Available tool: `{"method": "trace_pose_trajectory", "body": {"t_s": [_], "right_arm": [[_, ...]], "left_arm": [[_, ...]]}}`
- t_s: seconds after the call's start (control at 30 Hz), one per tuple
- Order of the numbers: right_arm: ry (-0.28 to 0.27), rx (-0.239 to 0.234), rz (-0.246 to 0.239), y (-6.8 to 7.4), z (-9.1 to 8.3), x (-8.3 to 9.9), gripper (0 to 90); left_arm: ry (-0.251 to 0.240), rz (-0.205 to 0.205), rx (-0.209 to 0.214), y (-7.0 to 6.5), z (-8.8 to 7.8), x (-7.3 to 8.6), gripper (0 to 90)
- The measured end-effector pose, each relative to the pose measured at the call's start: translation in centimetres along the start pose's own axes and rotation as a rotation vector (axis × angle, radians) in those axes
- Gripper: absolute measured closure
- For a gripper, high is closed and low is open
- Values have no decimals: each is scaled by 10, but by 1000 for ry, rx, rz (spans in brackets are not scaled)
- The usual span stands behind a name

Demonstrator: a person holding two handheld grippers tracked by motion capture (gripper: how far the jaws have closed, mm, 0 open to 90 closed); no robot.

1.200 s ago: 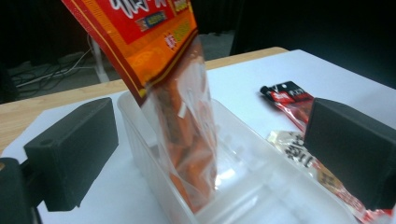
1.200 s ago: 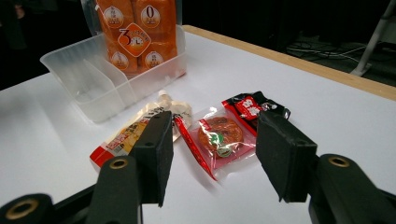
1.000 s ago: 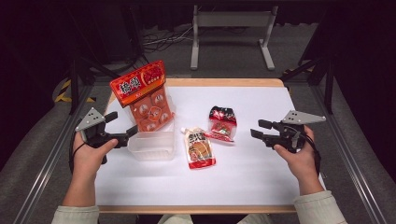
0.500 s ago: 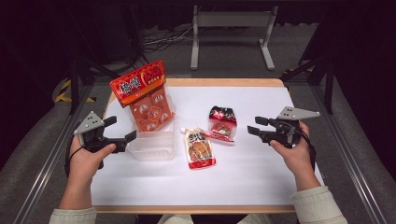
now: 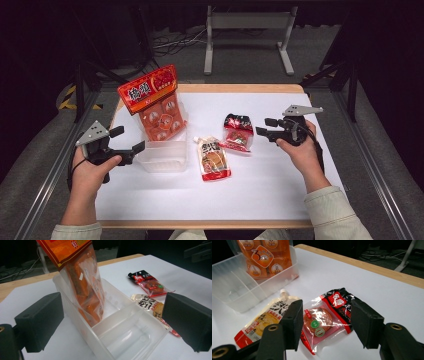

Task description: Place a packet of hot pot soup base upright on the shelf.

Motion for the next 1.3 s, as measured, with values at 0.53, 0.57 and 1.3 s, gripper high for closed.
{"method": "trace_pose_trajectory", "body": {"t_s": [0.53,0.57,1.3], "right_arm": [[67,30,46,-21,35,-1,456],[71,34,50,-23,38,-1,456],[117,76,105,-50,80,16,430]], "left_arm": [[0,21,20,-6,-4,-1,58],[0,21,20,-6,-4,-1,58],[1,-3,33,-2,1,4,54]]}}
Point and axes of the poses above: each handheld gripper's, and its own axes: z roughly forward along the jaws, x roughly out of its underside, y roughly to its left, the point moved 6 cm from there along z, roughly forward along the jaws, and after that the axes turned 1 degree about x, right-handed, at the moved point
